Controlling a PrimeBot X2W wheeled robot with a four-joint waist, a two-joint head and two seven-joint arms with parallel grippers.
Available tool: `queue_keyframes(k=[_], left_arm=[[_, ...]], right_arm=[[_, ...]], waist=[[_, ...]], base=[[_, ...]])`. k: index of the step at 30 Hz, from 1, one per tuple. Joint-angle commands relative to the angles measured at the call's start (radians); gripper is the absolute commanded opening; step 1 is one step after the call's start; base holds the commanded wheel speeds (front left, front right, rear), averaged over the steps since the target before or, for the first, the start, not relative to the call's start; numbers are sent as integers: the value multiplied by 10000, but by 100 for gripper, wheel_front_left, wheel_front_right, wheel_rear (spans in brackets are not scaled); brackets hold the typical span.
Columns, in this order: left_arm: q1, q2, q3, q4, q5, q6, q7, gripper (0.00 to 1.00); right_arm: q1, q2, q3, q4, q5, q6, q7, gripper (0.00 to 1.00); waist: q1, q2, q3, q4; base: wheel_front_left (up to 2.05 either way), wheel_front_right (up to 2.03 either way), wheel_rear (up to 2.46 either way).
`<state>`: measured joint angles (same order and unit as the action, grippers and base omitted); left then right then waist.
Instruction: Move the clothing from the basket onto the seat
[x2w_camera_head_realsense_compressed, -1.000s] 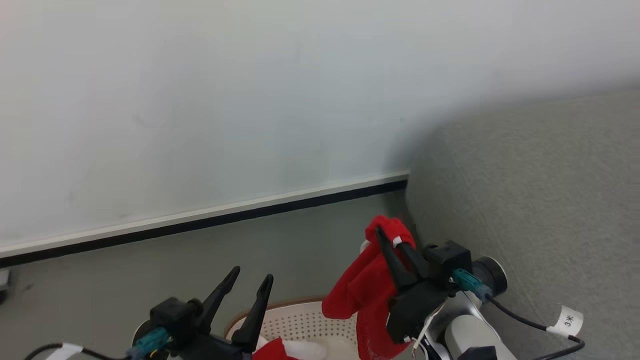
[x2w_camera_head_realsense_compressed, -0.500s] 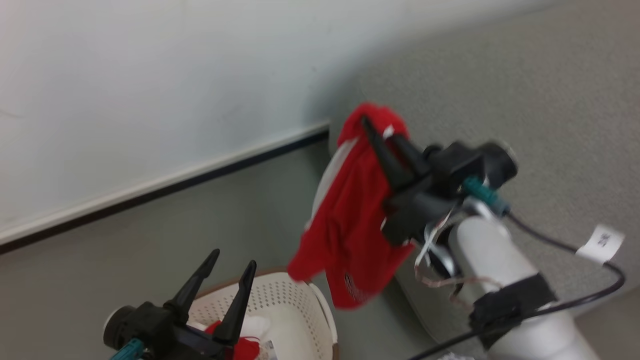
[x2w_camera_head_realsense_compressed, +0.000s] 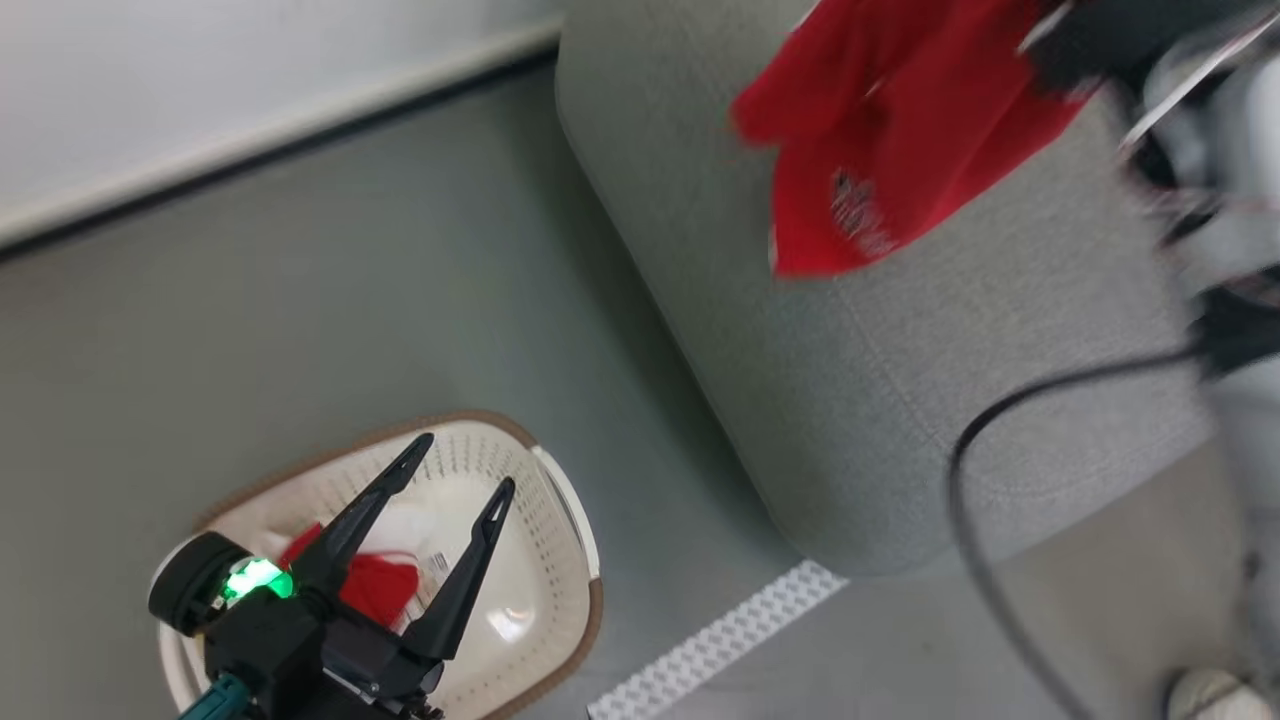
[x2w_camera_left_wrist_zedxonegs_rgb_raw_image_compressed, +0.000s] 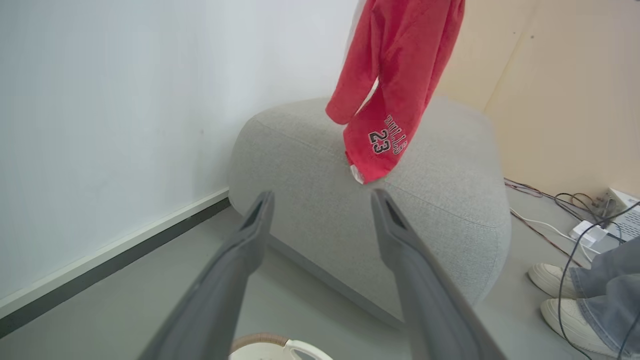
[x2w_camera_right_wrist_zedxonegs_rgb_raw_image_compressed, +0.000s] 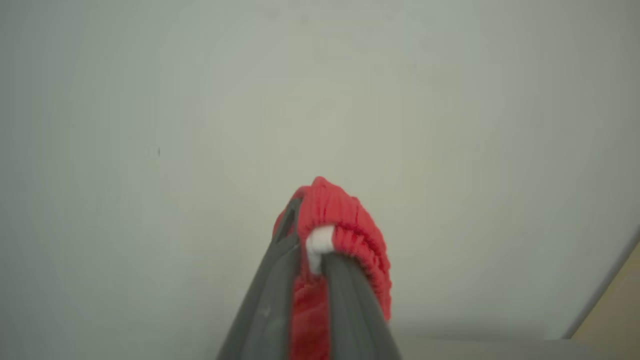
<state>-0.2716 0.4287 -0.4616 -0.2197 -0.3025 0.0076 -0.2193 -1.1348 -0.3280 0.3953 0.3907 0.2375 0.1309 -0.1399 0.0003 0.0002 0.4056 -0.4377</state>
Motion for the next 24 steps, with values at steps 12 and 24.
queue_keyframes(k=[12,24], left_arm=[[-411,630,-259,-2196,837,-30,639,100],[-284,607,-597,-2696,1040,-16,652,100]], right_arm=[[-2901,-1998,-3295,1688,-114,-3,-68,0],[-1556,-1717,-4747,4133,-694,-3,-386,38]], waist=[[-3,-2,3298,257],[-3,-2,3842,510]], base=[[0,0,0],[0,0,0]])
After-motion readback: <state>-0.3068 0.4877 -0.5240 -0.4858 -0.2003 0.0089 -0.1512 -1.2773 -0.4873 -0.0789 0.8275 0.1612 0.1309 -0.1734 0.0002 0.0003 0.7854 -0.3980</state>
